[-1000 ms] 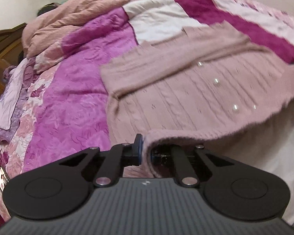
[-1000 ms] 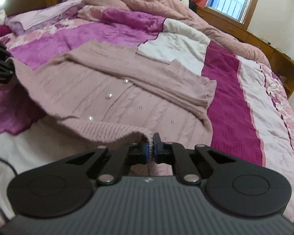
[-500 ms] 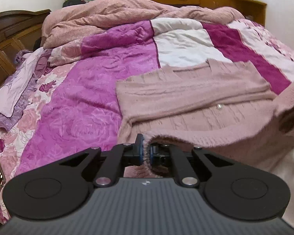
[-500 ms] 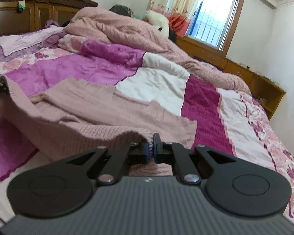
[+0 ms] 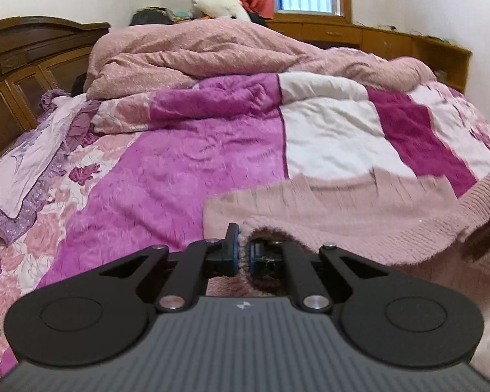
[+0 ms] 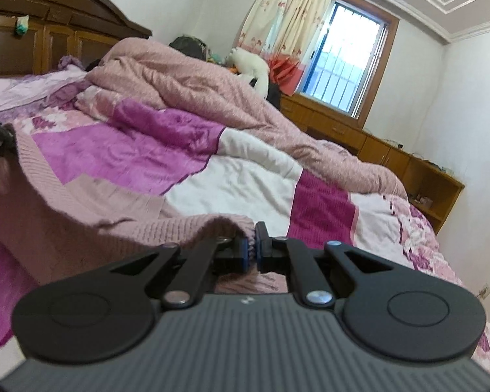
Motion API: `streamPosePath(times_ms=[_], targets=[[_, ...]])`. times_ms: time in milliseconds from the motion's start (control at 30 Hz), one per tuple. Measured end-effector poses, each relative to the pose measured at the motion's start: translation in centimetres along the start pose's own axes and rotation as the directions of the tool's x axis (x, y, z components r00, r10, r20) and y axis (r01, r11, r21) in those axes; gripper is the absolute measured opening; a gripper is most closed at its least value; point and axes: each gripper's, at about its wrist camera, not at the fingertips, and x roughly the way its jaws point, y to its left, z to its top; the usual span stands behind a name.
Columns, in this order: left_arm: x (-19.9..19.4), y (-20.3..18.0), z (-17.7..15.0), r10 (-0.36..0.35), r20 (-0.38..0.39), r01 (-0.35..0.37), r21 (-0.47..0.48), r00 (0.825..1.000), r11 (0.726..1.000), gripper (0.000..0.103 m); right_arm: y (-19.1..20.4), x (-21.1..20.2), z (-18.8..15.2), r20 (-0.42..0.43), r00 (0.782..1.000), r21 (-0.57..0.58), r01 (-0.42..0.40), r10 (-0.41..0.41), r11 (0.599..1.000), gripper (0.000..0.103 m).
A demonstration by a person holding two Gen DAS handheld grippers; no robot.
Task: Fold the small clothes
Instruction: 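Grasp the hem with the right tool while the left tool grasps it too, lift toward collar, then lay the hem over the collar and open both tools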
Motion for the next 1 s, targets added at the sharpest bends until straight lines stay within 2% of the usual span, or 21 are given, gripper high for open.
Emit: streamPosePath(times_ms=[200,367,567,700,800,867,933,1000], targets=[[3.8,0.5,3.5,0.025,0.022,-0.024,-0.037,0.999,0.999,0.007,-0.3,4.2,2.5,0.041,0.999,-0.014,0.025,-0.024,1.0,0.007],[8.6,0.5,5.0,0.037,0.0,-0.037,-0.037,0.999,0.999,0.007,0.1,8.9,2.9,0.02,0.999,-0.034,0.043,-0.042,0.999,0.007],[16.4,0.0,4.1,0.039,-0.085,-0.041,-0.021,0.996,0.999,0.007,1.6,14.8,0.1,-0.077,0.996,-0.049,0.043,-0.047,0.998,0.007],[20.9,0.1,2.8,0.065,-0.148,-0.065,0.001,0.987,0.998,0.007,2.8,18.1,-2.1,-0.145,0.989,-0.07,0.027,-0.037,0.997,0.007],[23.3,0.3,1.5,0.066,-0.186,-0.065,0.011,0.98,0.998,0.008,3.2,20.5,-3.6,-0.217,0.976,-0.048,0.004,-0.014,0.999,0.007],[24.1,0.2,1.0,0.073,-0.179,-0.069,0.026,0.981,0.997,0.008,2.9,21.9,-4.4,-0.283,0.959,0.016,-0.018,0.022,1.0,0.01],[24.2,0.0,0.6,0.081,-0.169,-0.074,0.047,0.982,0.996,0.013,2.3,22.7,-5.2,-0.319,0.945,0.1,-0.04,0.07,0.994,0.01],[24.0,-0.2,0.4,0.089,-0.16,-0.079,0.07,0.983,0.994,0.03,1.9,22.5,-5.4,-0.303,0.949,0.141,-0.047,0.088,0.989,0.01]])
